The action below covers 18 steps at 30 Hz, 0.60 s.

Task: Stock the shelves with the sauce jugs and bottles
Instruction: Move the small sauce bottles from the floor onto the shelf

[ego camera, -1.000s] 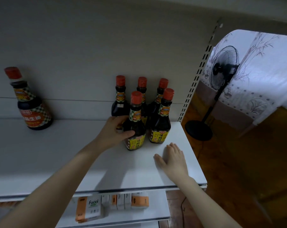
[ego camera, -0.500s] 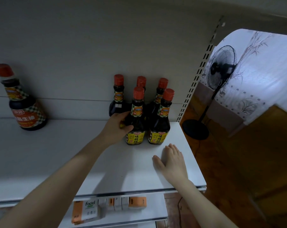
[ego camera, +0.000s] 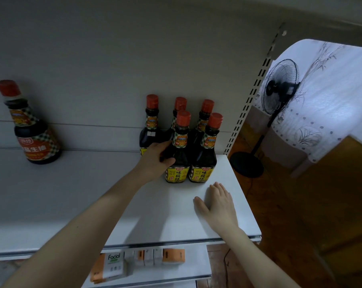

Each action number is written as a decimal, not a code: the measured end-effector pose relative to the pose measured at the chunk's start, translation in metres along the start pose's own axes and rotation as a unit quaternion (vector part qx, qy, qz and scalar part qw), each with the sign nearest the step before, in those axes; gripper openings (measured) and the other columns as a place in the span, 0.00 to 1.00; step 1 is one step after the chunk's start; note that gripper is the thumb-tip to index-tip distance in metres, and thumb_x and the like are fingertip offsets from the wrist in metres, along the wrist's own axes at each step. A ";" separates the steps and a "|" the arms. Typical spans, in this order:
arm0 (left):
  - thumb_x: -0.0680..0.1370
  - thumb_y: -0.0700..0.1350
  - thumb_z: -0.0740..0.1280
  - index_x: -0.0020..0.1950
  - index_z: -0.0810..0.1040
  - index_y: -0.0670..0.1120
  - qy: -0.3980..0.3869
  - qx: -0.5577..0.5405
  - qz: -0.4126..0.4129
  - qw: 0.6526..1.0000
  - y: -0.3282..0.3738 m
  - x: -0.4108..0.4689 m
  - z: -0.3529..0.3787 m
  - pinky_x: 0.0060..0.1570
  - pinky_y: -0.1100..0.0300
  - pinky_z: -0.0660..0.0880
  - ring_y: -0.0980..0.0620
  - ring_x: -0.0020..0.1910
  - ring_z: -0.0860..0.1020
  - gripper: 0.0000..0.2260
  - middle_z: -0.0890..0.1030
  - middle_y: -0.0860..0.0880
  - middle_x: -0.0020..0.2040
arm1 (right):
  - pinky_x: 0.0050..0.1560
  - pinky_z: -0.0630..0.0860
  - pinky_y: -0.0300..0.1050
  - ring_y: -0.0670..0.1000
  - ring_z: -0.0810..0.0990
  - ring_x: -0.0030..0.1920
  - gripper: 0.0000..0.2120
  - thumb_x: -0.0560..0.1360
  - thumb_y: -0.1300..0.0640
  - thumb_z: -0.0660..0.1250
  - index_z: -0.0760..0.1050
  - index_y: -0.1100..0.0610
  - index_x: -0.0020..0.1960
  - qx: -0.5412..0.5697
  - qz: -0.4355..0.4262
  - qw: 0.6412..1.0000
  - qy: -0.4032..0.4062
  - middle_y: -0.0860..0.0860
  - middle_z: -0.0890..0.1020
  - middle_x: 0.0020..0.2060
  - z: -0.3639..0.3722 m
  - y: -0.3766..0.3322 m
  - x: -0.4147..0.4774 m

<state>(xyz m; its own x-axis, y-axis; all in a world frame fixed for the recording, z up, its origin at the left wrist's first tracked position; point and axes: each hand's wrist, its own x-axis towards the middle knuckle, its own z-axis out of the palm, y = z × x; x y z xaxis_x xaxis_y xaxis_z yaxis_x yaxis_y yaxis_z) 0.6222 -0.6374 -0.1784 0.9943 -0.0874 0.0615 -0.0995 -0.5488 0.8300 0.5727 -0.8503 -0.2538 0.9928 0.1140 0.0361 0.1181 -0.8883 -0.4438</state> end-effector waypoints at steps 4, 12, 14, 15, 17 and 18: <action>0.68 0.52 0.63 0.69 0.68 0.52 -0.004 0.011 -0.008 1.000 -0.003 0.001 0.001 0.63 0.47 0.70 0.47 0.61 0.73 0.28 0.74 0.44 0.61 | 0.64 0.65 0.55 0.56 0.69 0.60 0.18 0.71 0.39 0.54 0.61 0.55 0.40 -0.010 -0.002 1.000 0.015 0.54 0.73 0.48 0.004 0.004 0.002; 0.77 0.39 0.64 0.73 0.62 0.46 0.021 0.059 -0.008 0.998 0.004 -0.002 0.006 0.56 0.66 0.61 0.44 0.63 0.68 0.26 0.69 0.38 0.63 | 0.54 0.68 0.52 0.54 0.68 0.48 0.18 0.70 0.40 0.54 0.60 0.56 0.37 -0.020 -0.033 0.998 0.050 0.48 0.66 0.38 0.006 0.006 0.003; 0.77 0.39 0.63 0.74 0.60 0.46 0.021 0.063 -0.008 0.998 0.005 -0.004 0.007 0.56 0.65 0.60 0.44 0.64 0.67 0.26 0.69 0.38 0.64 | 0.50 0.66 0.49 0.53 0.67 0.45 0.19 0.70 0.40 0.54 0.60 0.56 0.36 -0.020 -0.039 0.997 0.056 0.48 0.64 0.36 0.007 0.006 0.003; 0.77 0.39 0.63 0.74 0.60 0.46 0.022 0.064 -0.008 0.998 0.006 -0.005 0.007 0.56 0.65 0.60 0.43 0.65 0.67 0.26 0.68 0.38 0.64 | 0.48 0.65 0.47 0.52 0.66 0.43 0.19 0.69 0.40 0.55 0.60 0.56 0.36 -0.019 -0.043 0.997 0.062 0.48 0.64 0.35 0.007 0.006 0.004; 0.77 0.39 0.63 0.74 0.60 0.46 0.025 0.066 -0.008 0.998 0.008 -0.006 0.008 0.57 0.64 0.60 0.43 0.65 0.66 0.26 0.68 0.38 0.65 | 0.48 0.65 0.47 0.51 0.64 0.43 0.19 0.70 0.40 0.54 0.61 0.56 0.36 -0.021 -0.044 0.997 0.062 0.48 0.64 0.35 0.007 0.006 0.004; 0.77 0.39 0.63 0.74 0.60 0.46 0.027 0.067 -0.009 0.997 0.008 -0.006 0.008 0.58 0.64 0.60 0.43 0.66 0.66 0.26 0.68 0.38 0.66 | 0.50 0.66 0.48 0.51 0.65 0.44 0.19 0.70 0.39 0.53 0.61 0.56 0.37 -0.022 -0.040 0.997 0.056 0.49 0.65 0.37 0.007 0.007 0.004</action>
<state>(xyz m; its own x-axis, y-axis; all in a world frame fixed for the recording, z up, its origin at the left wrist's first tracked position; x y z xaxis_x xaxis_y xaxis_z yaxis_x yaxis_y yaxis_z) 0.6149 -0.6481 -0.1769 0.9963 -0.0342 0.0794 -0.0823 -0.6561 0.7502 0.5771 -0.8529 -0.2628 0.9757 0.1369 0.1712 0.1953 -0.8977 -0.3950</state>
